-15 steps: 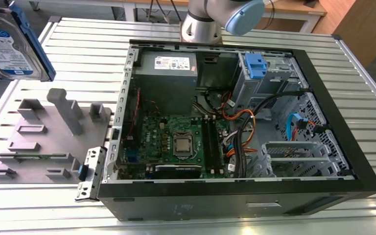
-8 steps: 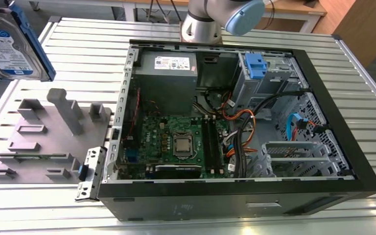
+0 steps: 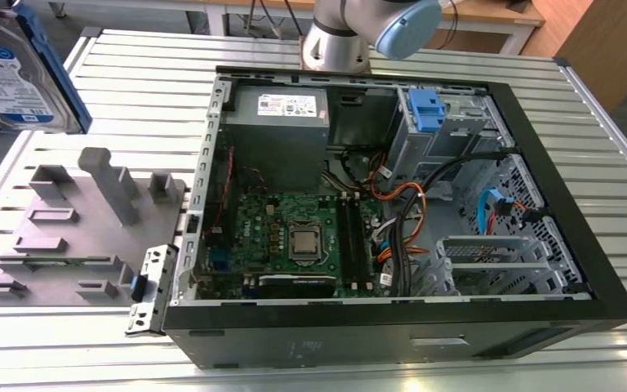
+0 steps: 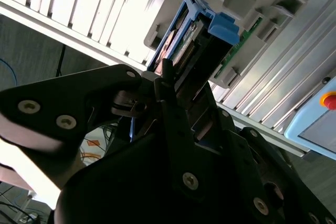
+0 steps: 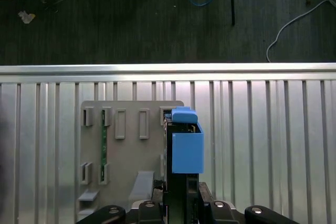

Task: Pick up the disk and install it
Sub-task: 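Pick up the disk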

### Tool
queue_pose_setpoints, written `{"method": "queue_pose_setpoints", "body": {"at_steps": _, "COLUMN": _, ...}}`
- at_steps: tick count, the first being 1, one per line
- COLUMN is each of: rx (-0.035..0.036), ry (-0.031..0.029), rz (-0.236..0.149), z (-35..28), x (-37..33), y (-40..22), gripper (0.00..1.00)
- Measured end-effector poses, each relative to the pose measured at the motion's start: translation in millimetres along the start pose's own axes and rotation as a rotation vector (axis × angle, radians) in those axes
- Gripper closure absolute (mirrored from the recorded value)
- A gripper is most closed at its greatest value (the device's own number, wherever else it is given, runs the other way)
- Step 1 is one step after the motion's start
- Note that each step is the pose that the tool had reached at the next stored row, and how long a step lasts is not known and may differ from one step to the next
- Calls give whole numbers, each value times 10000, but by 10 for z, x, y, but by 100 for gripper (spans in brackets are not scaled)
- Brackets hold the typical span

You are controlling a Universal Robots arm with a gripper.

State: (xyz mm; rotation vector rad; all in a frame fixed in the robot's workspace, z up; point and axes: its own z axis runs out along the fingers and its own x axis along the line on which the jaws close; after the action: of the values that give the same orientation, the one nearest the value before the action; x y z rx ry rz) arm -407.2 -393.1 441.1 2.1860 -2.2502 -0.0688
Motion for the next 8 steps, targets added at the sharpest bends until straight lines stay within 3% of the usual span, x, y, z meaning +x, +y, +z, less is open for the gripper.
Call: {"method": "queue_pose_setpoints", "body": {"at_steps": 8, "rx": 1, "ry": -1, "rz": 0, "z": -75, "x": -2, "y": 3, "gripper": 65}}
